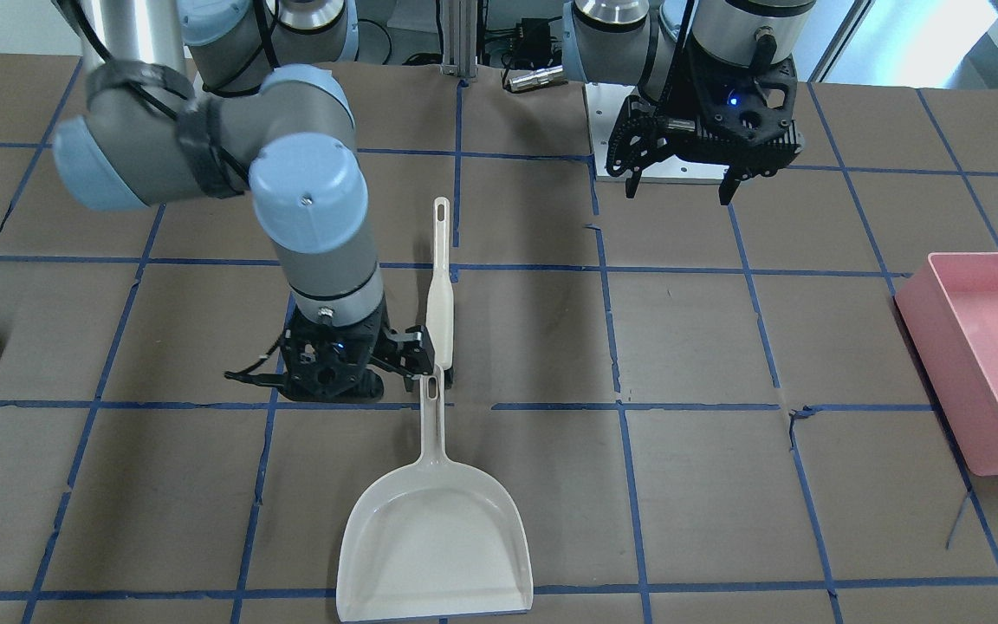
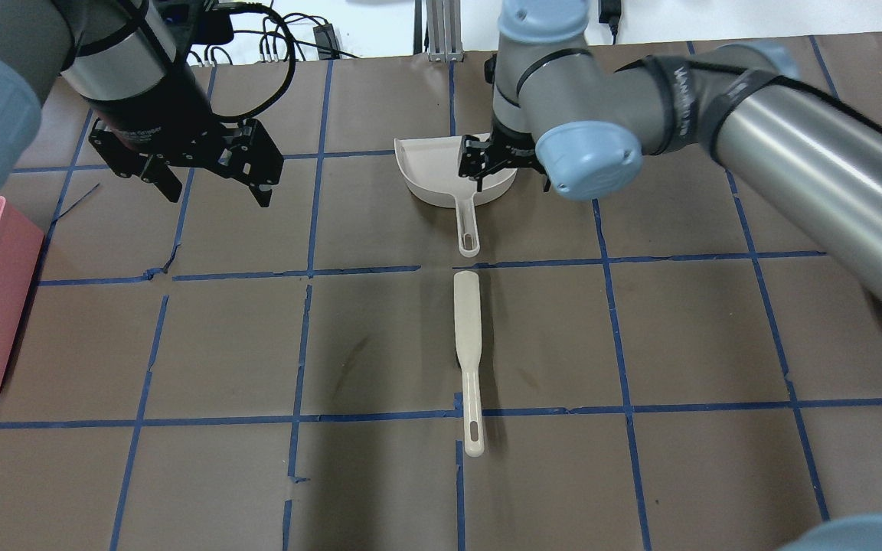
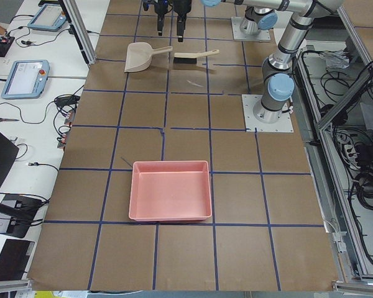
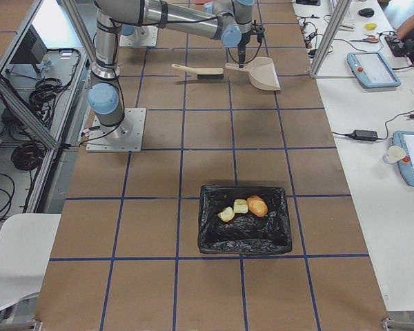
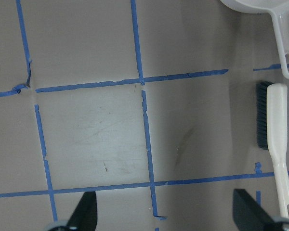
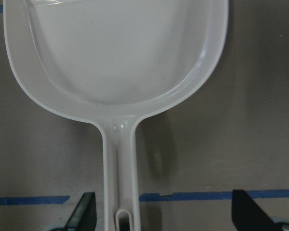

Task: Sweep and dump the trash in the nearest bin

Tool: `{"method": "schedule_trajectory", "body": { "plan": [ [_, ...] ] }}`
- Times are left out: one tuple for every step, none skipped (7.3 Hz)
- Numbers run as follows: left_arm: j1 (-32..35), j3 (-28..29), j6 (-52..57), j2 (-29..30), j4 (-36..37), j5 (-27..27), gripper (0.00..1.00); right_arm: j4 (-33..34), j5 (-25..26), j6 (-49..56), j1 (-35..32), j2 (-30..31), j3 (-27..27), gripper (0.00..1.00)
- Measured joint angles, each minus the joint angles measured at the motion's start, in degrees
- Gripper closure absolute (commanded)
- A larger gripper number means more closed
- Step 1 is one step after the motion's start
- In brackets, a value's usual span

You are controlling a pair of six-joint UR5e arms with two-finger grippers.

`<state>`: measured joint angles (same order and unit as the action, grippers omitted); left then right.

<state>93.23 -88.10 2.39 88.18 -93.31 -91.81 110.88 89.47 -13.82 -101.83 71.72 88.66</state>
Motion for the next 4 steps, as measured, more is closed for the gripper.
{"method": "schedule_trajectory", "body": {
  "plan": [
    [-0.3, 0.3, 0.5, 0.0, 0.0, -0.1, 0.00, -6.2, 0.0, 3.3, 2.8, 4.3, -0.5, 0.00],
    [-0.5, 0.4, 0.6, -0.1, 0.0, -0.3, 0.00, -12.3, 0.1, 6.8, 5.6, 8.8, -0.6, 0.00],
    [-0.6, 0.4, 0.7, -0.1, 0.0, -0.4, 0.00, -17.6, 0.2, 9.2, 8.1, 13.0, -0.6, 0.00],
    [-0.6, 0.4, 0.7, -0.1, 0.0, -0.5, 0.00, -21.3, 0.2, 10.3, 9.8, 16.6, -0.6, 0.00]
  ]
}}
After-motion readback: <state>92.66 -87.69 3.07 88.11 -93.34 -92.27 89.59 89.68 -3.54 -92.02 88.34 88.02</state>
